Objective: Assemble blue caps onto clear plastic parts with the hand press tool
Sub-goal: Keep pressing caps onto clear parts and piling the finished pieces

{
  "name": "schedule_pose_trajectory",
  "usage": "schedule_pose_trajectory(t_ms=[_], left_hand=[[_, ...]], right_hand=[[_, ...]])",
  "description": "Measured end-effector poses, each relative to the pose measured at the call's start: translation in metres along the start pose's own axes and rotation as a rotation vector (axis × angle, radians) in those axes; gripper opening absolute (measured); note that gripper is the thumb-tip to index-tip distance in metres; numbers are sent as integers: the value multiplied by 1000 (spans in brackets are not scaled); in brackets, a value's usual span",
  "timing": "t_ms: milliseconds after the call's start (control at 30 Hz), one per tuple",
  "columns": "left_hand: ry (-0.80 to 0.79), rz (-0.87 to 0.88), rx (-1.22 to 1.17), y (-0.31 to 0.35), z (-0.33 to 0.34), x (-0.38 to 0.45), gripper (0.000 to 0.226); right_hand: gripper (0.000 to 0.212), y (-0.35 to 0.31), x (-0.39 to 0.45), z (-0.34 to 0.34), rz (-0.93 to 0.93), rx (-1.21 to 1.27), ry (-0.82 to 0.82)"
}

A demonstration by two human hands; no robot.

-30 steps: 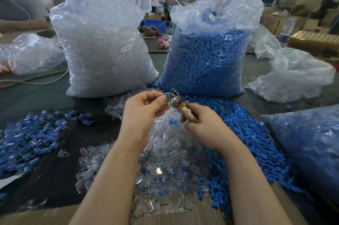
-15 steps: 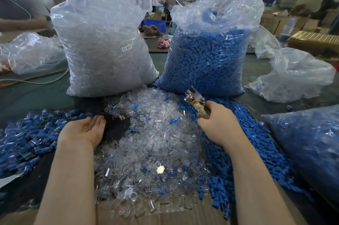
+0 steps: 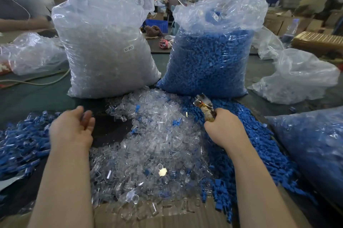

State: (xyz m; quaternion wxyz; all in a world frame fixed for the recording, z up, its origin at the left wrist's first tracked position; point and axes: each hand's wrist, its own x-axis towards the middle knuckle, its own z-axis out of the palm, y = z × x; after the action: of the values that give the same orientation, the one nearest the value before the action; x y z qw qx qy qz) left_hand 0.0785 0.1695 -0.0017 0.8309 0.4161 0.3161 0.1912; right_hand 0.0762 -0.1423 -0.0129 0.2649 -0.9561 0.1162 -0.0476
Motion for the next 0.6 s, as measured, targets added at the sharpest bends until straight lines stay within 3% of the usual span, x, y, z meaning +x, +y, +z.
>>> schedule_pose_trajectory(t_ms=[133, 233, 300, 467, 600], left_hand=[[-213, 167, 770, -20, 20, -14, 23], [-266, 275, 1359, -38, 24, -13, 49], [-298, 343, 1620, -46, 24, -8, 60], [-457, 397, 1576, -49, 22, -11, 55], [-465, 460, 1505, -46, 22, -11, 42]], right_hand=[[12, 2, -2, 1, 32, -127, -53], [12, 0, -3, 2, 17, -156, -56], [13, -1, -4, 2, 16, -165, -51], [11, 1, -2, 3, 21, -179, -70], [18, 5, 1, 4, 33, -155, -78]])
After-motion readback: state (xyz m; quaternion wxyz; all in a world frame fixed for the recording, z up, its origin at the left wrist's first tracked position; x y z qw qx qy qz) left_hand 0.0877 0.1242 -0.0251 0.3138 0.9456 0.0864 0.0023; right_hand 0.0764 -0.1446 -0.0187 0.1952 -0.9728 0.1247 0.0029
